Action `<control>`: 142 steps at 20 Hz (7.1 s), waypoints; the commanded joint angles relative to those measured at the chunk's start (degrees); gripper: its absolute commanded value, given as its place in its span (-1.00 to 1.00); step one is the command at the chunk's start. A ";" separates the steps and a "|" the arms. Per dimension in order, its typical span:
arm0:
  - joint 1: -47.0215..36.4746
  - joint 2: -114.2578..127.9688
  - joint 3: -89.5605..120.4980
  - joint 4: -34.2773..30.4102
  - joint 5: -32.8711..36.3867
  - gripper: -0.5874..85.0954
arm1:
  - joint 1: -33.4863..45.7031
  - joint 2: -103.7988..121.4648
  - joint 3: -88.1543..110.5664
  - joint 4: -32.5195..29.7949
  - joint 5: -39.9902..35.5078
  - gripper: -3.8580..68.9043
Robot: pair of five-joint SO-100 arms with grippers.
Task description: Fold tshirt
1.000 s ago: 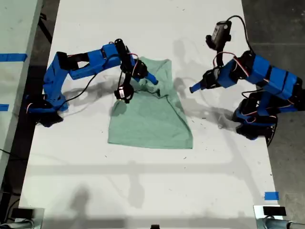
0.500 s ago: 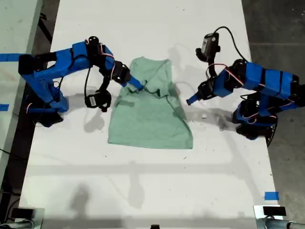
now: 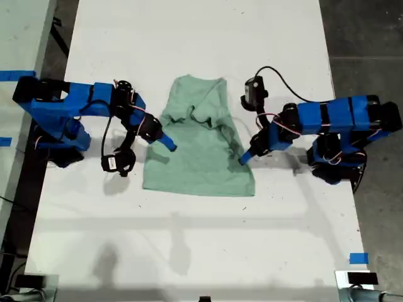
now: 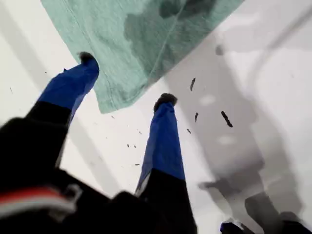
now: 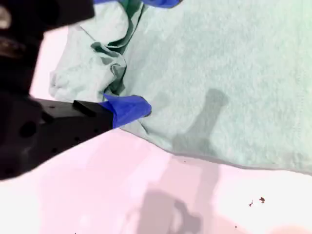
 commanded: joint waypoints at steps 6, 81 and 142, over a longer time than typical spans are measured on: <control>-0.62 0.18 -1.41 -0.18 -0.35 -0.25 | -1.85 -1.93 9.67 -12.30 2.72 -0.18; -1.14 -18.54 4.92 -13.54 -5.36 -0.98 | -1.14 -21.88 -26.54 -8.26 4.39 -0.26; 17.84 -13.36 -3.25 -11.43 -16.79 -0.48 | -13.97 -51.68 -59.41 2.64 14.41 -0.09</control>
